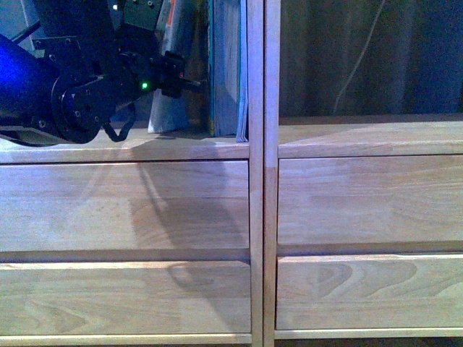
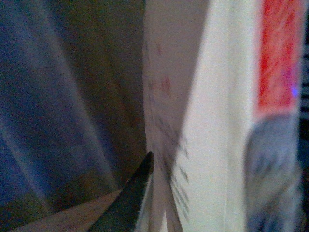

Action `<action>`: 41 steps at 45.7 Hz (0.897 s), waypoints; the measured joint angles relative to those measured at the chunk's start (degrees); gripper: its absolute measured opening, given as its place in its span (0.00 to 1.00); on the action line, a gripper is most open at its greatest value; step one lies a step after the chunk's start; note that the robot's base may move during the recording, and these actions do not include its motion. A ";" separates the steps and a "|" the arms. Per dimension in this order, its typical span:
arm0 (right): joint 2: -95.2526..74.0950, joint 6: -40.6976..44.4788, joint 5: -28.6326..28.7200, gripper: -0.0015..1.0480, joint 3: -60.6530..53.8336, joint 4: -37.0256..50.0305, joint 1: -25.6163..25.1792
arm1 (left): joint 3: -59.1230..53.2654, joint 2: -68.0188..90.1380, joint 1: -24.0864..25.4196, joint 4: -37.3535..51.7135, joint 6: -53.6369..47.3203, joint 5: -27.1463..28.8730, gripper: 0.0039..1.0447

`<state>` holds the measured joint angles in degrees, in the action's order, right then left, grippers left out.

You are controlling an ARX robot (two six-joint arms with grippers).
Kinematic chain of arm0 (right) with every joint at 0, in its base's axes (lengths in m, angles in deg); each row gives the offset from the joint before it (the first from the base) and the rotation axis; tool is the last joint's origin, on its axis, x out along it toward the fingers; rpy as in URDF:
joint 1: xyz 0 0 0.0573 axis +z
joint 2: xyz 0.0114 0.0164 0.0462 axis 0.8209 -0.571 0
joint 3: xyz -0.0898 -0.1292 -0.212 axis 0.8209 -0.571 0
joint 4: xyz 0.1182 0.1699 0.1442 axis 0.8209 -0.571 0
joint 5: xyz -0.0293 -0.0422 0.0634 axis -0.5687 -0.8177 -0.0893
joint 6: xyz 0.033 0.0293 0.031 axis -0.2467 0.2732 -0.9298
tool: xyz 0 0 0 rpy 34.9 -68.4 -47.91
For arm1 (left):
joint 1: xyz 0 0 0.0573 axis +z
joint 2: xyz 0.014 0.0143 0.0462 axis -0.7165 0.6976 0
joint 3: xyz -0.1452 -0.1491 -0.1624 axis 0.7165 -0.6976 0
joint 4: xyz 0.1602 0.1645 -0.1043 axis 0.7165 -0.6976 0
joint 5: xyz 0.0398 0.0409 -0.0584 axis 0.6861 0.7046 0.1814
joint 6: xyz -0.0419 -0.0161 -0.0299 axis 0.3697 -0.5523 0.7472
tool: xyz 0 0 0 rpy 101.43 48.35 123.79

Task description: Organize books on shelf

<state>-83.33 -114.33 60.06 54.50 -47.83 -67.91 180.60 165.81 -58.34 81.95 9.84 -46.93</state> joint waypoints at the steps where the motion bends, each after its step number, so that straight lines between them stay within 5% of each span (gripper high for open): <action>1: 0.00 0.00 0.00 0.93 0.00 0.00 0.00 | 0.00 0.09 0.02 -0.20 -0.26 0.15 0.30; 17: 0.00 0.00 0.00 0.93 0.00 0.00 0.00 | -8.87 -1.79 -0.15 5.05 -0.07 0.00 0.94; 41: 0.00 0.00 0.00 0.93 0.00 0.00 0.00 | -38.86 -27.19 1.46 6.69 12.61 1.95 0.93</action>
<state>-83.33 -114.33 60.06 54.50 -47.83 -67.91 141.74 138.62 -56.88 88.64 22.45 -44.98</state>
